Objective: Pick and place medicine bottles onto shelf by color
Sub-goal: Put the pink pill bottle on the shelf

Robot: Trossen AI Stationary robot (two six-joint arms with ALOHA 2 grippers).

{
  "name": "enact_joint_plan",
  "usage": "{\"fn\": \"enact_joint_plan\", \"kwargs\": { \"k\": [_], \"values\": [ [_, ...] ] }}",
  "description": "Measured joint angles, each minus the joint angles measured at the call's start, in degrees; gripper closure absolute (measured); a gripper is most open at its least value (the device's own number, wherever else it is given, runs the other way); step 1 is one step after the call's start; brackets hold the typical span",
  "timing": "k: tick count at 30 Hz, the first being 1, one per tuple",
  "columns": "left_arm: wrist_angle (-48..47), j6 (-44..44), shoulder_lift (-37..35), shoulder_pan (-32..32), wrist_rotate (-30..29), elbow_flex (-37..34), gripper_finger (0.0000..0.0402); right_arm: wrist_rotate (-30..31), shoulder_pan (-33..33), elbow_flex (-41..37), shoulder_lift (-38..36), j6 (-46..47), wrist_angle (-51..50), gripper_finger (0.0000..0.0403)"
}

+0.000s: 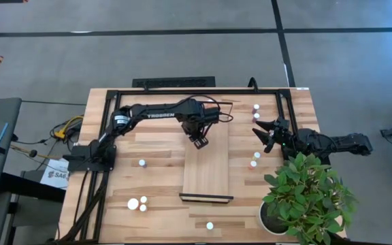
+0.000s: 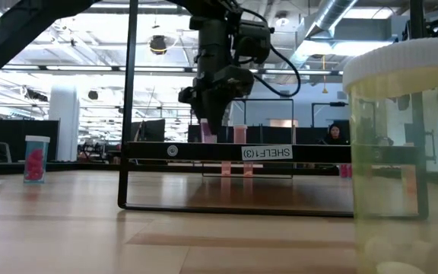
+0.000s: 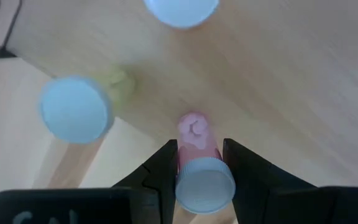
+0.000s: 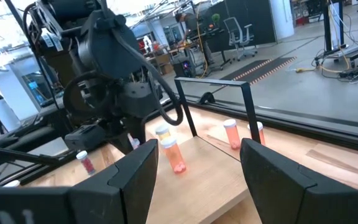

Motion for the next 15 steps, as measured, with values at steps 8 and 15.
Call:
{"fn": "enact_joint_plan", "kwargs": {
  "k": [8, 15],
  "values": [
    [0.7, 0.9, 0.0, 0.6, -2.0, -0.1, 0.0301, 0.0, 0.0, 0.0, 0.0, 0.0, 0.0, 0.0152],
    [1.2, -0.2, 0.0, 0.6, -1.9, -0.1, 0.0301, 0.0, 0.0, 0.0, 0.0, 0.0, 0.0, 0.0152]
  ]
}}
